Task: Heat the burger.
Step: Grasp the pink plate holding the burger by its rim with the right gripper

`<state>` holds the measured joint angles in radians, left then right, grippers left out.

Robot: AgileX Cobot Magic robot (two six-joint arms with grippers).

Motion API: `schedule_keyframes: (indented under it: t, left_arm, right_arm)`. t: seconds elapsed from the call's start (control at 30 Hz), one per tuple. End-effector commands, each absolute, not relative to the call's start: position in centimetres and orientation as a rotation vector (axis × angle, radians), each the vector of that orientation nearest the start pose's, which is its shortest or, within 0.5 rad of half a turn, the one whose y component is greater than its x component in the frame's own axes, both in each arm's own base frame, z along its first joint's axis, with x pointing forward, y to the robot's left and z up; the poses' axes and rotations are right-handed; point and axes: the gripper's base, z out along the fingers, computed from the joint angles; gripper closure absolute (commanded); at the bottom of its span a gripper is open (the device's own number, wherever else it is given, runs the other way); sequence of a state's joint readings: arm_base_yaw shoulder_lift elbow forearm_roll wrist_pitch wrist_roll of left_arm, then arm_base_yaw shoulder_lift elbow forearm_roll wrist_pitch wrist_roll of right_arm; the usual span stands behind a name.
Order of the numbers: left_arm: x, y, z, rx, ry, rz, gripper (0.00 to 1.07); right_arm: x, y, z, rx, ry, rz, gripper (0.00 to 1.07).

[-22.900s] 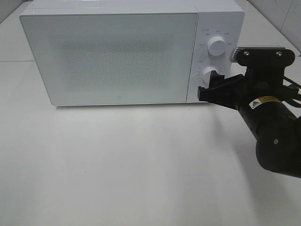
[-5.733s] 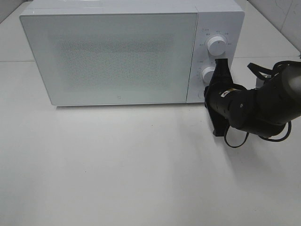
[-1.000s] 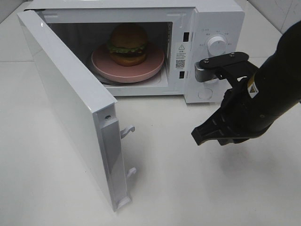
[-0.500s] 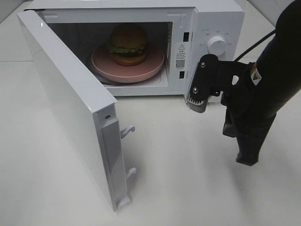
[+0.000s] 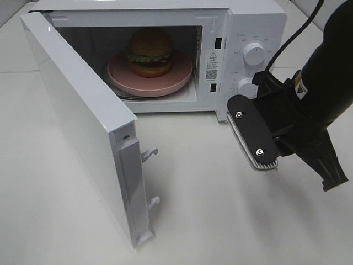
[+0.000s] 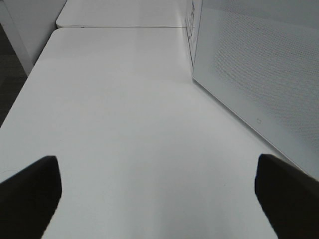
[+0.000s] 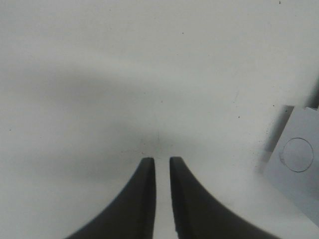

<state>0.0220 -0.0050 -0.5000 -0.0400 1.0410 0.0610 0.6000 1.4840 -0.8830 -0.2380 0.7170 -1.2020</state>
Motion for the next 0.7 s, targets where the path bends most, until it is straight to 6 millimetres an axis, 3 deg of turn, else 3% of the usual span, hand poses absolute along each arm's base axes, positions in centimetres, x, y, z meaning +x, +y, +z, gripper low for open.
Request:
schedule_keyframes:
  t: [0.03,0.07,0.1,0.13,0.17,0.2,0.27,0.33,0.7]
  left_arm:
    - [-0.8,-0.4,27.8,0.039,1.996,0.004,0.09]
    - [-0.8,-0.4,27.8,0.039,1.996,0.004,0.09]
    - [-0.8,-0.4,27.8,0.039,1.996,0.004,0.09]
    - [-0.8,-0.4,27.8,0.039,1.996,0.004,0.09]
    - [-0.8,-0.4,27.8,0.039,1.996,0.004,0.09]
    - [-0.8,-0.4,27.8,0.039,1.996,0.004,0.09]
    - [-0.8,-0.4,27.8,0.039,1.996,0.004,0.09]
    - [-0.8,-0.4,27.8,0.039,1.996,0.004,0.09]
    - [-0.8,-0.4,27.8,0.039,1.996,0.004,0.09]
  right_arm:
    - [23.6,14.4,22.4,-2.336,1.565,-0.429,0.82]
    - [23.7,14.4,22.5,-2.281,1.608,-0.428,0.68]
    - [23.7,14.4,22.5,-2.281,1.608,-0.428,0.68]
    - [23.8,14.5,22.5,-2.247,1.637,-0.424,0.59]
    - [23.9,14.6,22.6,-2.186,1.675,-0.42,0.39]
    - [23.9,14.6,22.6,-2.186,1.675,-0.42,0.39]
    - [24.1,14.7,22.7,-2.121,1.695,-0.423,0.13]
    - [24.3,14.7,22.8,-2.122,1.673,-0.441,0.07]
    - [25.2,15.3,23.3,-2.106,1.619,-0.475,0.09]
